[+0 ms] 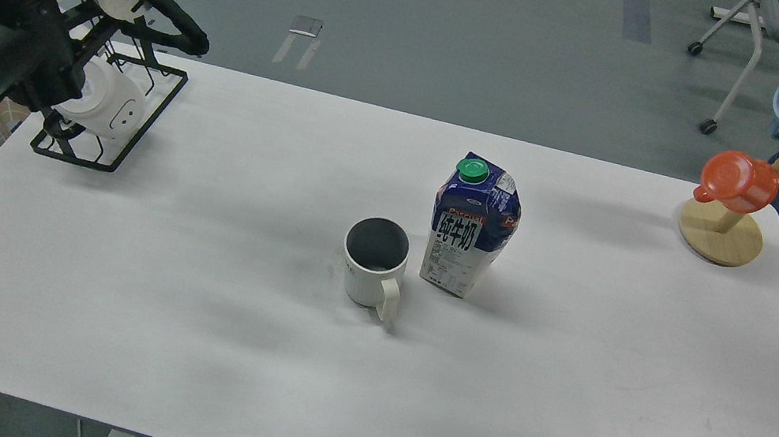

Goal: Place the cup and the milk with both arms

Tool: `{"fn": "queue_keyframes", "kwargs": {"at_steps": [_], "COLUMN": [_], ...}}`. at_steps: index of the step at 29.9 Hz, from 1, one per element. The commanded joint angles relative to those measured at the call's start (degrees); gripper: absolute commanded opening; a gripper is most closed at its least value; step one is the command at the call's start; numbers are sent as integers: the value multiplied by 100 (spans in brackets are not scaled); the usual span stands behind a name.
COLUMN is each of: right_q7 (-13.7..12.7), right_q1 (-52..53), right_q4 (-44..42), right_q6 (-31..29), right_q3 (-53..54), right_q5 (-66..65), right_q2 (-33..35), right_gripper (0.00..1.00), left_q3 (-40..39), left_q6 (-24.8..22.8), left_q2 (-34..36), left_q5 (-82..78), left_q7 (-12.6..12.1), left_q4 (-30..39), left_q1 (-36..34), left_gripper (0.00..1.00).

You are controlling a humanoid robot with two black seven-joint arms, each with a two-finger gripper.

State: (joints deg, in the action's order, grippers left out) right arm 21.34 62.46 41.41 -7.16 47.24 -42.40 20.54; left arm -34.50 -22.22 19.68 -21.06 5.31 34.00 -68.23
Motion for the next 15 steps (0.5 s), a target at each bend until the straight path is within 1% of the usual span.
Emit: {"fn": "queue_keyframes", "kwargs": {"at_steps": [1,2,4,5,8,10,14,15], "right_q7": [-86,-86,-60,-60,-42,-25,238,256], "right_q1": [38,38,-14,-58,-172,-217,-313,-313], "right_q4": [-474,-693,-906,-967,-994,-1029,-1100,-1100], "right_q6": [-277,-495,-813,-1049,-1436,-1534,-1482,-1482], "right_q3": [5,5,22,22,22,22,110,128], "right_q5": [837,1091,1409,1575,1770,1779,1770,1779], "right_q2": [-383,-462,-559,-586,-604,-647,-893,-894], "right_gripper": [98,98,99,99,100,100,100,100], "left_q3": [-39,-39,-48,-65,-83,-83,-179,-206], "left_q6": [51,-18,-246,-509,-578,-578,-578,-578], "left_q2": [-315,-402,-438,-447,-491,-579,-798,-807], "left_q5": [76,85,181,303,488,507,515,515], "left_q7": [49,75,259,434,629,656,665,665], "left_q4": [-534,-640,-649,-658,-693,-737,-755,-772], "left_q1": [29,47,196,318,451,486,600,618], "left_gripper": [96,96,96,96,97,97,98,98]}}
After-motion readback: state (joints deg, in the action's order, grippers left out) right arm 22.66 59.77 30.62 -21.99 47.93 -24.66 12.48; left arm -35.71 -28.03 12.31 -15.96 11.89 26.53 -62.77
